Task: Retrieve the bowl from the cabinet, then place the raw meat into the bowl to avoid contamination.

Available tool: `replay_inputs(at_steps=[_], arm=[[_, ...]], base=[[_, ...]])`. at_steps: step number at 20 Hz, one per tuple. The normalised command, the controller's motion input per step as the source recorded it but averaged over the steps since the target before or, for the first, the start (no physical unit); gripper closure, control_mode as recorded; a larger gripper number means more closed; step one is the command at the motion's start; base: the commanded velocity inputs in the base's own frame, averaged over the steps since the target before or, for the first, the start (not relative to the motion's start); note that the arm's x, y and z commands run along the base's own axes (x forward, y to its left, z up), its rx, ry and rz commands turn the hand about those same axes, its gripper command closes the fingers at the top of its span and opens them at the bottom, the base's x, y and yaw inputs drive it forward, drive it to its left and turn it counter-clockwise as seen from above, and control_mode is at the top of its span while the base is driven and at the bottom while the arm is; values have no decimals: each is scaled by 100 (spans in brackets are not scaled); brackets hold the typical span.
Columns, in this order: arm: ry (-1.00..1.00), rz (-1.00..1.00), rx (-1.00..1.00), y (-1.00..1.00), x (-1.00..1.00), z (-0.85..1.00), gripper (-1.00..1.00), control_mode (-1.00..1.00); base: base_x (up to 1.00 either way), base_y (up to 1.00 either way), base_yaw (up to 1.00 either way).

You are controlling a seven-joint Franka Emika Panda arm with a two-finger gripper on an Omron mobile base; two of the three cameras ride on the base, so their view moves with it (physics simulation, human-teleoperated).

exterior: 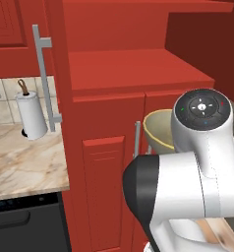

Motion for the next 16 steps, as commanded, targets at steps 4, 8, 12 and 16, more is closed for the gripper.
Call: replay_inputs(at_steps=[4, 8, 12, 16], arm=[[0, 0, 0, 0, 0, 0, 100, 100], [0, 0, 0, 0, 0, 0, 100, 100], [0, 0, 0, 0, 0, 0, 100, 100], [0, 0, 0, 0, 0, 0, 100, 100]], base=[[-49, 9, 0], [-50, 5, -1], [-37, 16, -1], [-29, 31, -3]])
